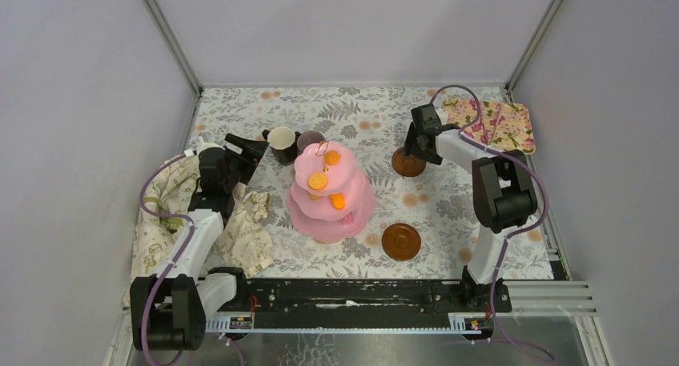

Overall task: Serve the afternoon tea
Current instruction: Move the coaster to the center of the board.

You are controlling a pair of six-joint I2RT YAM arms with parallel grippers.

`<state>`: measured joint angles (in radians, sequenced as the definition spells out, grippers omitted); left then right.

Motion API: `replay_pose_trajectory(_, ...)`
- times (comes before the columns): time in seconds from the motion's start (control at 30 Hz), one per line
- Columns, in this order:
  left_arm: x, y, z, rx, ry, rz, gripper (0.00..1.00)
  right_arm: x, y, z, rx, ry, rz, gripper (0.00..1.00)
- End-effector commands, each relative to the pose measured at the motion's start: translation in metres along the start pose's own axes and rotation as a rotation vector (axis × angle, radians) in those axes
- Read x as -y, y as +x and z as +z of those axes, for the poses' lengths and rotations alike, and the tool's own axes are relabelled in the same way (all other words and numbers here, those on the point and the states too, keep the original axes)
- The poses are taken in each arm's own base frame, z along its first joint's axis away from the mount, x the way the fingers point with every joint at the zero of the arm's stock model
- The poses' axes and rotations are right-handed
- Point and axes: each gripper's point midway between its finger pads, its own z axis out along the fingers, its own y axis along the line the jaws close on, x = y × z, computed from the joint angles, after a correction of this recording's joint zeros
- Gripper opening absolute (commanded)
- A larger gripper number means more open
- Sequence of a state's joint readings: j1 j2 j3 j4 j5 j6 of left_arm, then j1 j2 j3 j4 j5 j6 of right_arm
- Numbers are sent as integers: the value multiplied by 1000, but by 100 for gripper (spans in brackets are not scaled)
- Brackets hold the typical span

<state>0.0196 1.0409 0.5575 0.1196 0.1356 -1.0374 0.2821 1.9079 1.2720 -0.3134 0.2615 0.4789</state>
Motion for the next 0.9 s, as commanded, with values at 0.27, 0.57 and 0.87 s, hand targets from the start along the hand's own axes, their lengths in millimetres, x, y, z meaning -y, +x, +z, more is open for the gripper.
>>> replay_pose_trajectory(0.27,12,-5,-1,11,67,-7,85,4,31,-94,137,-31,-69,76)
replay_pose_trajectory(0.57,14,-6,-3,15,75,-5,85,29,112,-134,65,-99,-86,76)
replay_pose_trajectory(0.87,13,-4,-1,8,78,-13,85,38,178,-147,-43,-151,-97,76)
